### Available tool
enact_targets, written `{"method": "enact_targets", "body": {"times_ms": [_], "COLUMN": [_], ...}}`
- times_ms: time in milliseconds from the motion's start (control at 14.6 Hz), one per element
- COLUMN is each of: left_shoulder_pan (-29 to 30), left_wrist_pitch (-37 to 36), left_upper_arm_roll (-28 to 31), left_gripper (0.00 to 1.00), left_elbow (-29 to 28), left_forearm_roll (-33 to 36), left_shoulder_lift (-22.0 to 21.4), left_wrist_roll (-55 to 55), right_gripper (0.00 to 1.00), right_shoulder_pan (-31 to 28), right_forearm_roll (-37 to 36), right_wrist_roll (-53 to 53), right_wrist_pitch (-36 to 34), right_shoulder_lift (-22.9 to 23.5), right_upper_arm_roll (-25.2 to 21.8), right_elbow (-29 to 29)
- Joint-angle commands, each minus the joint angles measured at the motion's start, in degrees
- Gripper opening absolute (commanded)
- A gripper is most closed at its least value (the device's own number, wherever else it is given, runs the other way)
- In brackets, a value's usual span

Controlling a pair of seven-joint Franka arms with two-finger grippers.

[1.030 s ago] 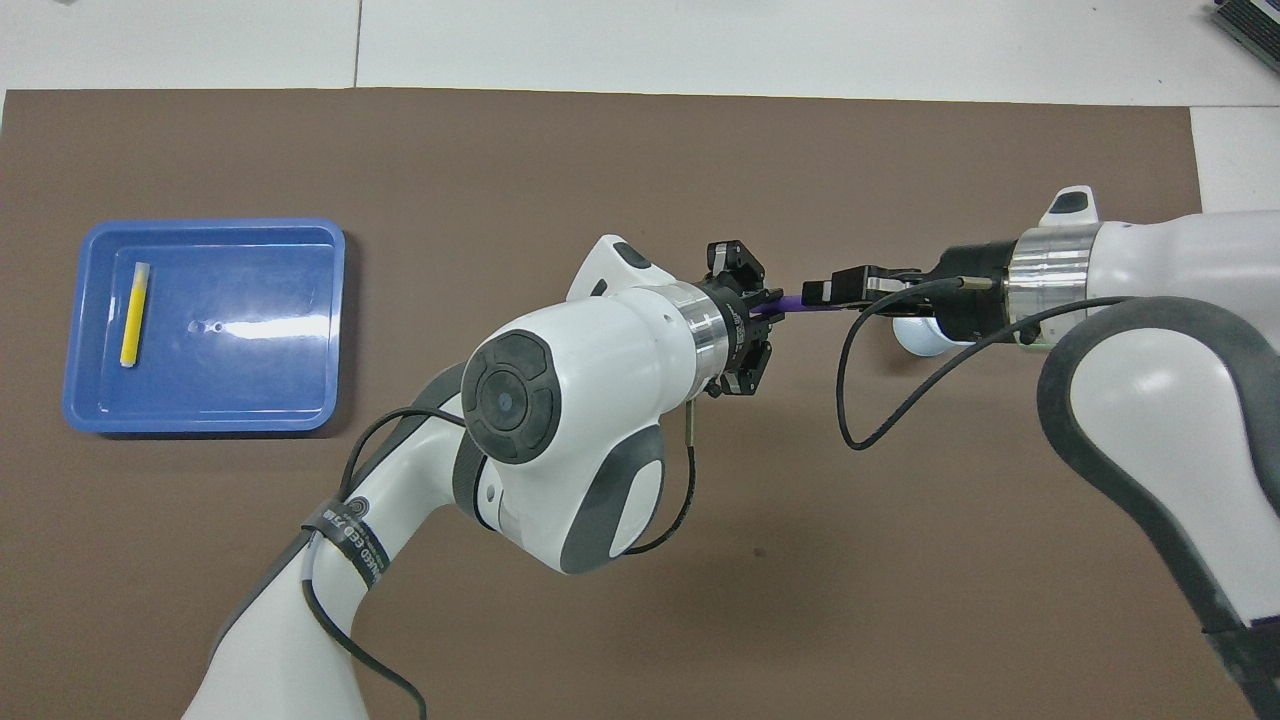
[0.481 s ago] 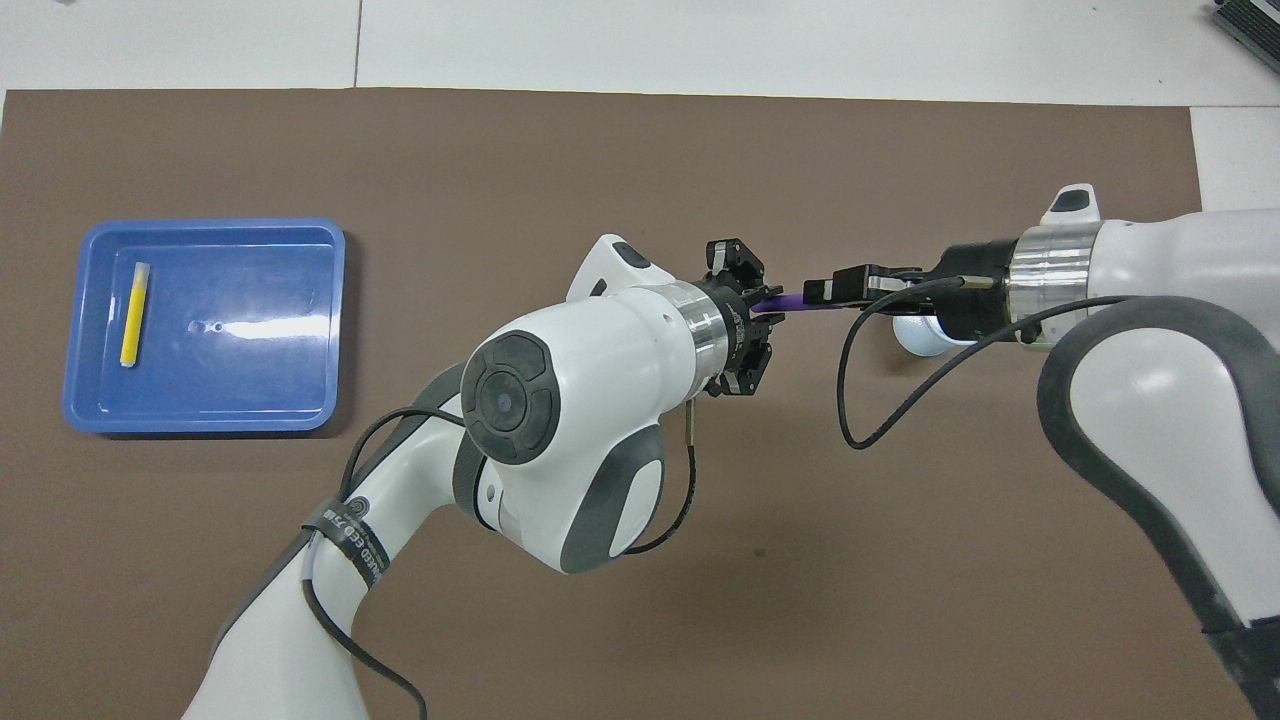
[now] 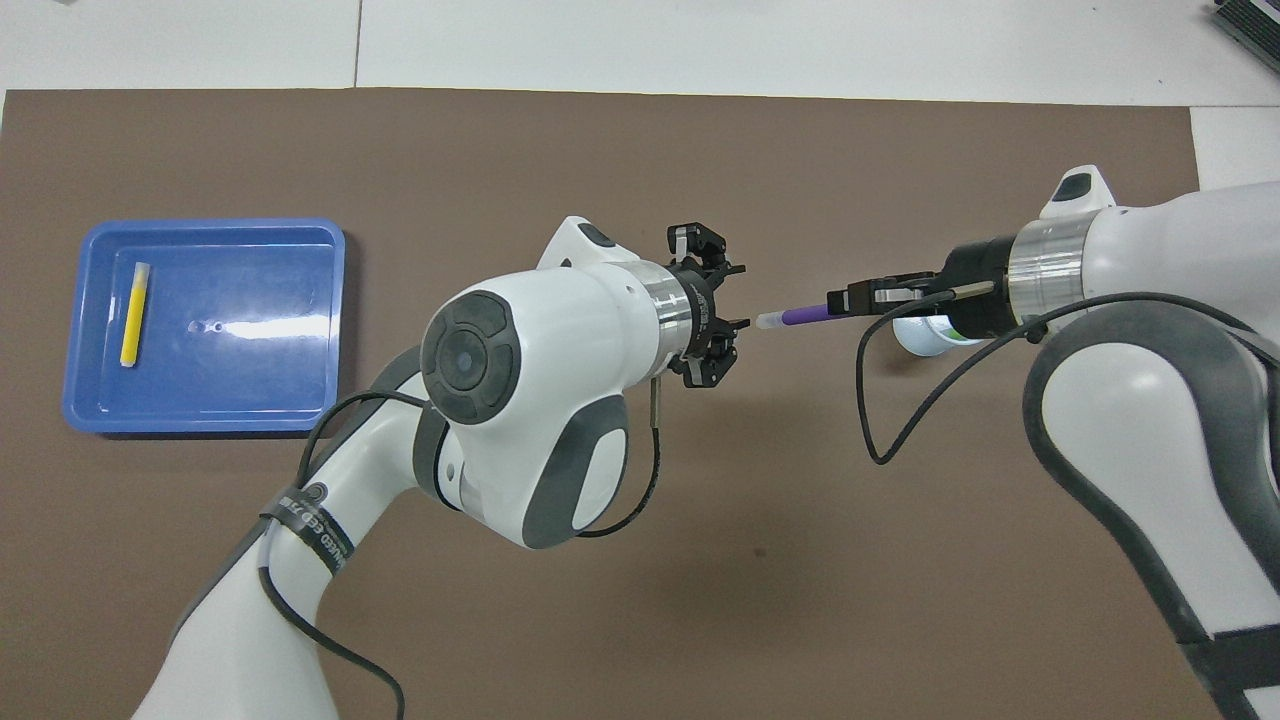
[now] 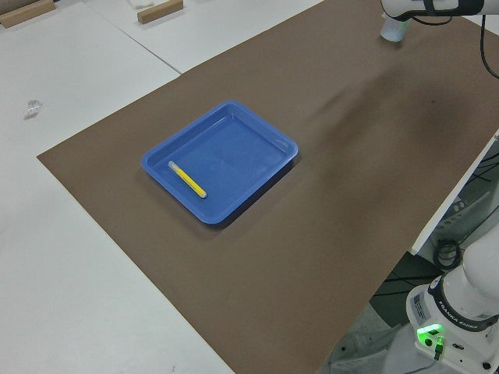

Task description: Transfer and insert pens with both arms

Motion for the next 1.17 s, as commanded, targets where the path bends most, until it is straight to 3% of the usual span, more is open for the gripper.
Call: {"method": "enact_targets", "body": {"times_ms": [0, 275, 481, 687, 1099], "left_shoulder_pan": [2.11, 5.96, 11.06, 15.98, 24.68], "left_wrist_pitch": [-5.91, -13.54, -20.23, -25.15, -28.16], "left_upper_arm_roll": [0.13, 0.31, 0.40, 0.31, 0.31], "left_gripper": [0.52, 0.52, 0.51, 0.53, 0.57], "left_elbow": [-0.59, -0.59, -0.16, -0.07, -0.86], "left_forearm_roll": [-0.44, 0.00, 0.17, 5.43, 6.77], "left_shoulder_lift": [-2.65, -3.88, -4.85, -5.73, -6.52], "left_wrist_roll": [3.38, 10.65, 21.37, 32.27, 55.30], "right_gripper": [0.00, 0.00, 0.00, 0.00, 0.00], "right_shoulder_pan": [-1.13, -2.71, -6.13, -8.33, -8.69], "right_forearm_roll": [-8.85, -22.74, -25.91, -28.38, -28.56], "right_wrist_roll": [-0.46, -2.47, -6.95, -7.40, -6.61], "right_wrist_pitch": [-2.86, -1.54, -1.01, -0.40, 3.20], "right_shoulder_lift": [1.26, 1.44, 2.32, 3.80, 5.56], "right_upper_arm_roll": [-0.13, -0.21, -0.21, -0.21, -0.13], "right_elbow": [3.07, 2.20, 2.28, 1.84, 0.09]}}
